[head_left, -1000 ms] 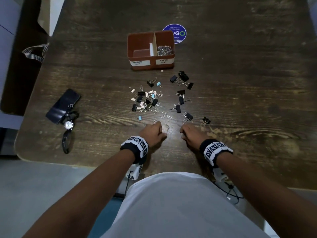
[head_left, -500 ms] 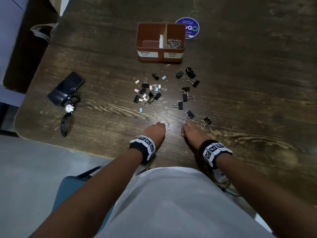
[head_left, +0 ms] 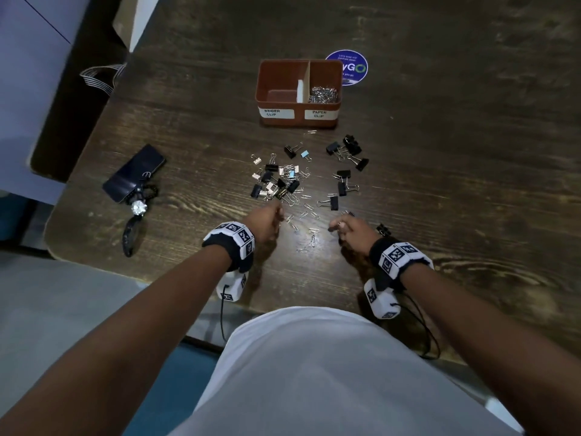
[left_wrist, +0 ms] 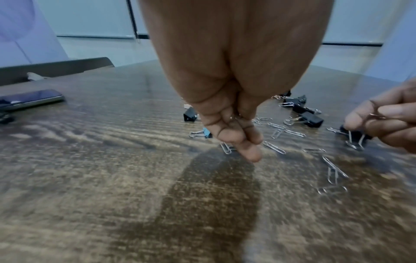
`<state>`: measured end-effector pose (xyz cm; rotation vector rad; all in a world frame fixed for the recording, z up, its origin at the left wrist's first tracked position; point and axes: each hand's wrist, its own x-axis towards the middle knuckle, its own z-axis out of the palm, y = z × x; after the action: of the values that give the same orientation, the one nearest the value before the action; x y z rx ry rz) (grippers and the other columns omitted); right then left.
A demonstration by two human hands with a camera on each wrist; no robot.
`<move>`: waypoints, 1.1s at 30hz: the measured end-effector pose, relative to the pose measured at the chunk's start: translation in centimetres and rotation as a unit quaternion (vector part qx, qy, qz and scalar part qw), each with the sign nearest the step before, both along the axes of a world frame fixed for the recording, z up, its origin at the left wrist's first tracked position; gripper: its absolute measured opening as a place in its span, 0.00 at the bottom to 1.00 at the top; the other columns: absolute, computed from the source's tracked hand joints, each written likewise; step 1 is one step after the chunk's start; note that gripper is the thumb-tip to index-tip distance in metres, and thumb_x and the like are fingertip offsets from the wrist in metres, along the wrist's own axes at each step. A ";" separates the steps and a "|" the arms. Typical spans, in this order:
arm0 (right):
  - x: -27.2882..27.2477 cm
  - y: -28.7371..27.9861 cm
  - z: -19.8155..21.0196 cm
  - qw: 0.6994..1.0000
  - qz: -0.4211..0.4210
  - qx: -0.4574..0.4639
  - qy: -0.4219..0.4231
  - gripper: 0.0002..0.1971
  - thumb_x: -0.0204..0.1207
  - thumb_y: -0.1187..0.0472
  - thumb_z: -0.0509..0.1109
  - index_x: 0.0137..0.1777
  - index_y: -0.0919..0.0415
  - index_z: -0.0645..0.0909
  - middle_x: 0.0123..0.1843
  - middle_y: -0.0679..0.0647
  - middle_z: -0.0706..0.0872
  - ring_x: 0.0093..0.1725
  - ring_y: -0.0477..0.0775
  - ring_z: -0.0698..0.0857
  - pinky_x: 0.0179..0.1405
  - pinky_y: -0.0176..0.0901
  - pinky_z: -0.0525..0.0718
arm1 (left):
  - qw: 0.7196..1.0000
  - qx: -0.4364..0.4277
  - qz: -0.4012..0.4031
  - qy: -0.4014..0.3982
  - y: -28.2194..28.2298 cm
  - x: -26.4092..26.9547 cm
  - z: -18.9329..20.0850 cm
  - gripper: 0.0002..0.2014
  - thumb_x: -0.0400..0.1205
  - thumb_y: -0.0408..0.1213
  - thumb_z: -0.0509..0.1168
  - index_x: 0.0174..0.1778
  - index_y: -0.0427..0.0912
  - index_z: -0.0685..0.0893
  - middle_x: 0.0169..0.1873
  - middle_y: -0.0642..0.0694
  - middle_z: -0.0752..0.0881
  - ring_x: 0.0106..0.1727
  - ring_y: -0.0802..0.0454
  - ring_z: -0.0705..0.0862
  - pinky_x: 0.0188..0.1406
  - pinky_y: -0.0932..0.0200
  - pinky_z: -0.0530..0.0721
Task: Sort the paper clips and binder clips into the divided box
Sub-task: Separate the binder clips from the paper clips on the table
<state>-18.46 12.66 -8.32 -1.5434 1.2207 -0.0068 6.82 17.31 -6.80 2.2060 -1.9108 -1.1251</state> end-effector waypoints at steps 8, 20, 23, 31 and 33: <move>2.0 -0.4 1.9 0.959 -0.132 0.229 -0.102 0.16 0.77 0.65 0.53 0.26 0.62 0.71 0.21 0.54 0.67 0.18 0.49 0.63 0.17 0.32 0.61 | 0.999 0.002 -0.051 -0.008 -2.1 0.5 -1.0 0.14 0.89 0.45 0.53 0.54 0.41 0.81 0.46 0.45 0.85 0.48 0.45 0.83 0.52 0.52 0.80; 6.2 1.8 -1.5 0.950 0.091 -0.226 0.196 0.12 0.80 0.53 0.66 0.57 0.57 0.74 0.53 0.57 0.82 0.51 0.59 0.81 0.49 0.50 0.82 | 0.954 -0.084 -0.234 -0.167 -1.4 -0.5 -2.7 0.10 0.82 0.29 0.60 0.58 0.36 0.73 0.45 0.39 0.87 0.38 0.41 0.87 0.32 0.50 0.84; 7.6 2.1 -1.5 0.923 0.095 -0.270 0.256 0.09 0.79 0.66 0.65 0.58 0.64 0.75 0.53 0.62 0.82 0.50 0.62 0.83 0.44 0.47 0.79 | 0.943 -0.083 -0.273 -0.171 -1.5 -0.2 -2.3 0.13 0.80 0.28 0.59 0.61 0.33 0.73 0.47 0.37 0.87 0.43 0.38 0.88 0.32 0.51 0.76; 7.4 1.7 -1.1 0.971 0.036 -0.127 0.200 0.10 0.72 0.74 0.62 0.51 0.63 0.72 0.53 0.61 0.76 0.56 0.64 0.79 0.46 0.40 0.68 | 0.988 -0.041 -0.147 -0.008 -2.5 3.1 -1.8 0.17 0.87 0.40 0.51 0.44 0.36 0.82 0.43 0.36 0.86 0.44 0.41 0.83 0.45 0.48 0.81; 7.2 1.4 -1.3 0.980 -0.056 -0.130 0.142 0.08 0.73 0.75 0.60 0.44 0.61 0.70 0.45 0.58 0.76 0.49 0.61 0.78 0.41 0.42 0.64 | 0.991 0.041 -0.043 0.119 -2.5 4.1 -1.8 0.16 0.83 0.36 0.56 0.33 0.35 0.82 0.33 0.36 0.82 0.35 0.43 0.80 0.38 0.45 0.78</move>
<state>-11.26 14.08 -9.65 -1.7422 1.5814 -0.0205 10.96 14.76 -8.60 1.9378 -1.9057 -1.4309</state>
